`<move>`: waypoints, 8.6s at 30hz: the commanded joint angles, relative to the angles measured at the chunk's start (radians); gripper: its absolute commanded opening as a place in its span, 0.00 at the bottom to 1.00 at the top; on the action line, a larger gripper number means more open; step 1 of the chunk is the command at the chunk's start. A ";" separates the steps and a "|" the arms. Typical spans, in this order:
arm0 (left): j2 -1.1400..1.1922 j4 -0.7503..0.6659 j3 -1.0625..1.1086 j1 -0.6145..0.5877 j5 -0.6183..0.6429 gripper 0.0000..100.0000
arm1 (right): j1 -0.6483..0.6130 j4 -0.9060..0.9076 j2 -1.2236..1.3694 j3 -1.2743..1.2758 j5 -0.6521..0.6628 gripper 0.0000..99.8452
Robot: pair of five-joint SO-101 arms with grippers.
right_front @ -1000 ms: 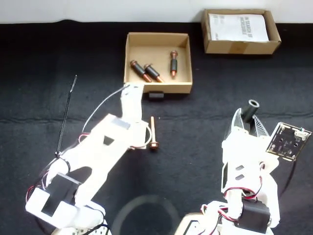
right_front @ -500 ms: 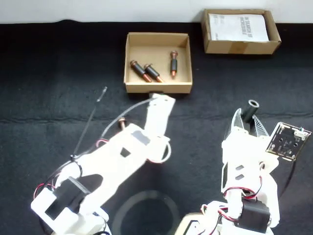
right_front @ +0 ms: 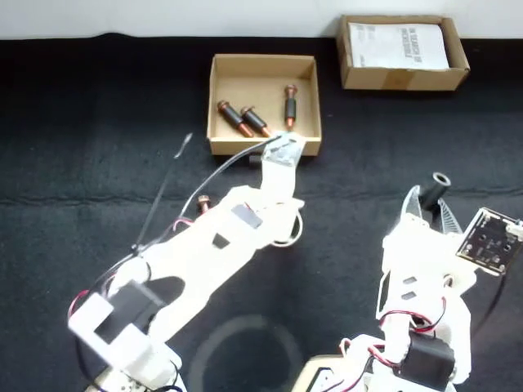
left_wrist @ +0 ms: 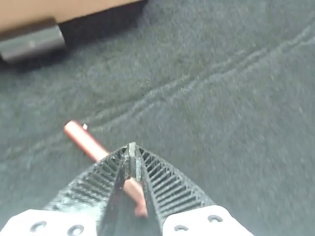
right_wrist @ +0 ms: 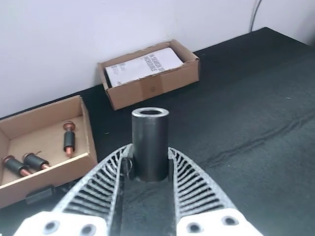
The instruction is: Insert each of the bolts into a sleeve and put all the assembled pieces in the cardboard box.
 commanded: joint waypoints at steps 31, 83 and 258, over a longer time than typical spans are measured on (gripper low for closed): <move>-0.231 1.094 -0.395 -0.048 -1.382 0.12 | 0.074 0.024 -0.019 0.028 -0.035 0.01; 0.550 1.007 -0.969 -0.056 -1.682 0.02 | 0.076 -0.228 -0.019 0.254 0.035 0.01; 0.357 1.435 -2.292 -0.177 -0.158 0.01 | -0.518 -0.914 -0.010 0.733 0.029 0.01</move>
